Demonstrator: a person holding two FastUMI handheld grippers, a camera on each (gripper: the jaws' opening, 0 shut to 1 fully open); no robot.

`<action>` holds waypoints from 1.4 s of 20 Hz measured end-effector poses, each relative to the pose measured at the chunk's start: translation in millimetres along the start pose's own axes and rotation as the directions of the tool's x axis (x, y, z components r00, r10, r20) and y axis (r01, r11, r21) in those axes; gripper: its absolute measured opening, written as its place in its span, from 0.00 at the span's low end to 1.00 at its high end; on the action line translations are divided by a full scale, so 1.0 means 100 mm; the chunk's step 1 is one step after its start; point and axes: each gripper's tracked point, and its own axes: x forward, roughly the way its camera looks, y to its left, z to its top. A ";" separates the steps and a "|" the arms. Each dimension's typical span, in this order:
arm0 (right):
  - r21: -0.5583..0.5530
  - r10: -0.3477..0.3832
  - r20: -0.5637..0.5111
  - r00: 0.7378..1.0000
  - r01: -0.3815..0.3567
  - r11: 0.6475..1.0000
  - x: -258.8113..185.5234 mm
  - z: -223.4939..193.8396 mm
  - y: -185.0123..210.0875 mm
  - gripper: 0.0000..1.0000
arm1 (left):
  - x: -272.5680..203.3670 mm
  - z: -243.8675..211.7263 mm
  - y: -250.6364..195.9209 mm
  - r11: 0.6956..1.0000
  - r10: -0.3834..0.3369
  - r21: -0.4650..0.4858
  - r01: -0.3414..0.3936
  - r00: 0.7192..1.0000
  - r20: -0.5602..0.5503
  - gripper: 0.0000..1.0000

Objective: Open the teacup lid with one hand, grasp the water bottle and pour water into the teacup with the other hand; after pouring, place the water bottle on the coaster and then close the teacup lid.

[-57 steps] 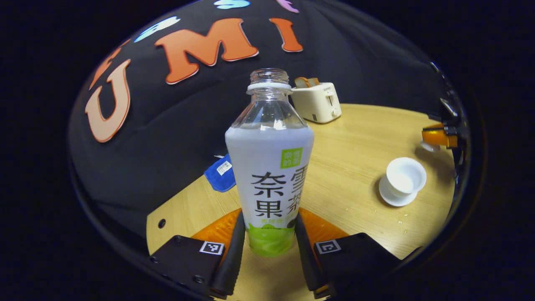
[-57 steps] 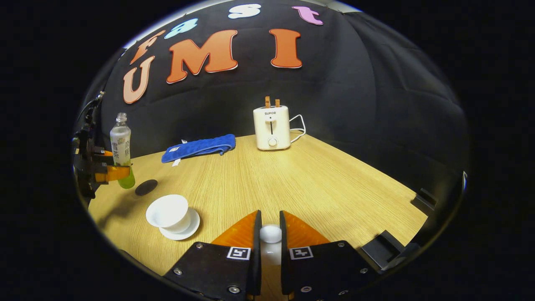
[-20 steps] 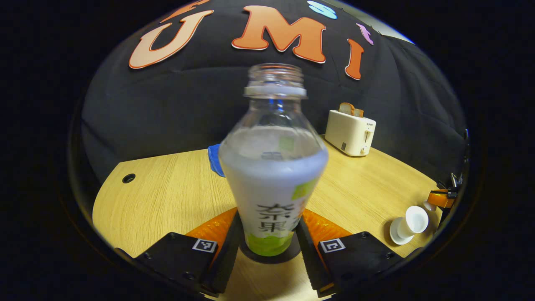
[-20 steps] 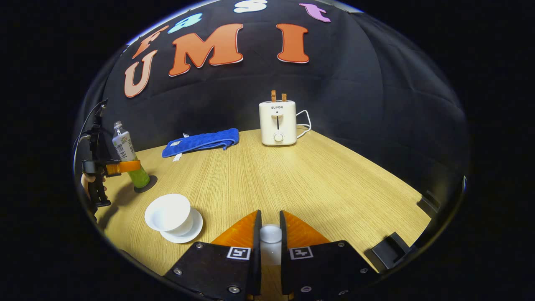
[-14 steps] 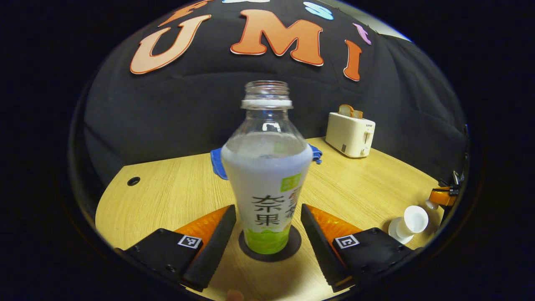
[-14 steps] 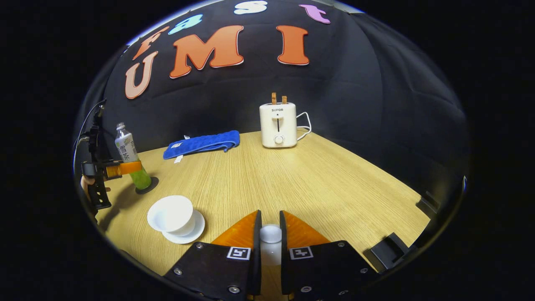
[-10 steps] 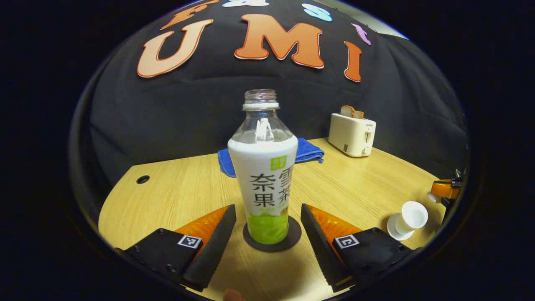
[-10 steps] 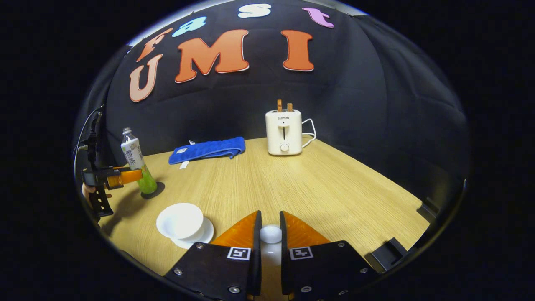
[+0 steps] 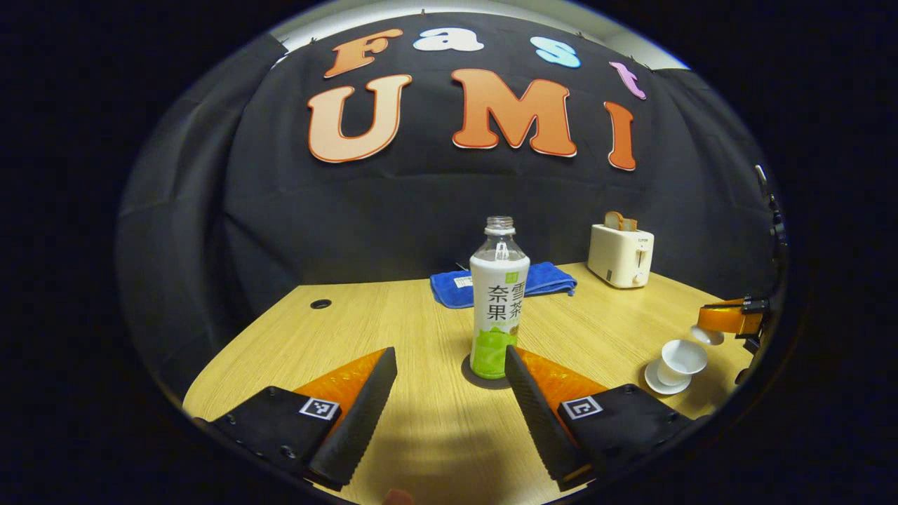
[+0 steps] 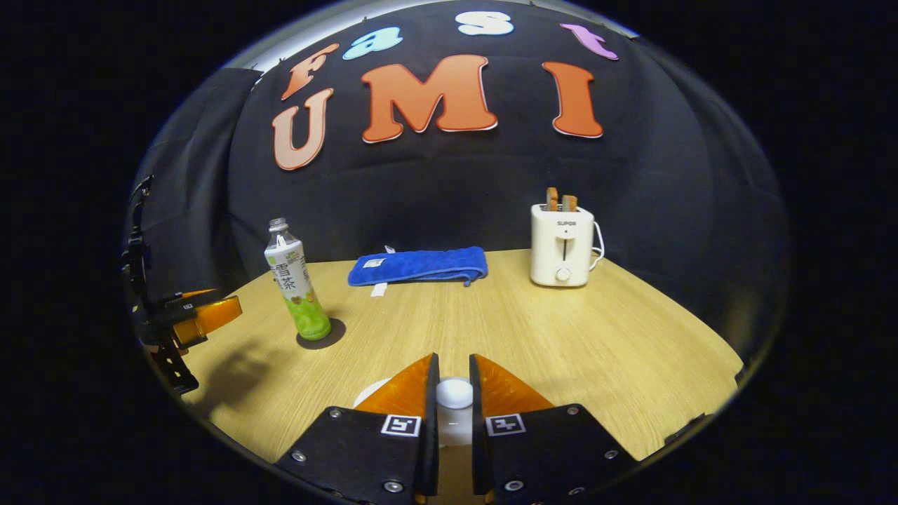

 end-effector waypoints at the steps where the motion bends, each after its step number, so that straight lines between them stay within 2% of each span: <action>1: -0.002 0.018 0.000 1.000 -0.018 1.000 0.02 0.00 0.08 0.19 | -0.09 -0.02 0.09 1.000 0.021 -0.005 -0.021 1.000 0.004 0.99; 4: -0.011 0.053 0.003 0.999 -0.053 0.999 0.08 -0.01 0.26 0.19 | -0.28 -0.04 0.28 0.998 0.061 -0.030 -0.060 0.998 0.004 0.99; 11: -0.037 0.052 -0.032 0.998 -0.053 0.998 0.16 -0.18 0.31 0.19 | -0.45 -0.19 0.52 0.991 0.111 -0.070 -0.112 0.994 -0.017 0.99; 16: -0.057 0.043 -0.035 0.998 -0.045 0.997 0.16 -0.21 0.29 0.21 | -0.46 -0.15 0.47 0.992 0.104 -0.073 -0.104 0.995 -0.015 0.99; 23: -0.032 0.052 -0.031 0.998 -0.053 0.998 0.15 -0.20 0.31 0.27 | -0.48 -0.12 0.40 0.993 0.093 -0.070 -0.093 0.996 -0.009 0.99; 25: -0.023 0.055 -0.012 0.998 -0.055 0.998 0.13 -0.13 0.30 0.34 | -0.46 -0.11 0.40 0.993 0.097 -0.070 -0.097 0.995 -0.006 0.99; 26: -0.018 0.056 -0.003 0.998 -0.056 0.998 0.11 -0.09 0.30 0.42 | -0.47 -0.09 0.39 0.992 0.099 -0.073 -0.099 0.995 -0.005 0.99; 27: -0.015 0.057 0.006 0.998 -0.056 0.998 0.09 -0.07 0.30 0.44 | -0.48 -0.09 0.39 0.992 0.100 -0.076 -0.100 0.995 -0.001 0.99; 28: -0.015 0.054 0.015 0.998 -0.054 0.998 0.06 -0.03 0.30 0.60 | -0.48 -0.08 0.38 0.992 0.099 -0.076 -0.098 0.995 0.002 0.99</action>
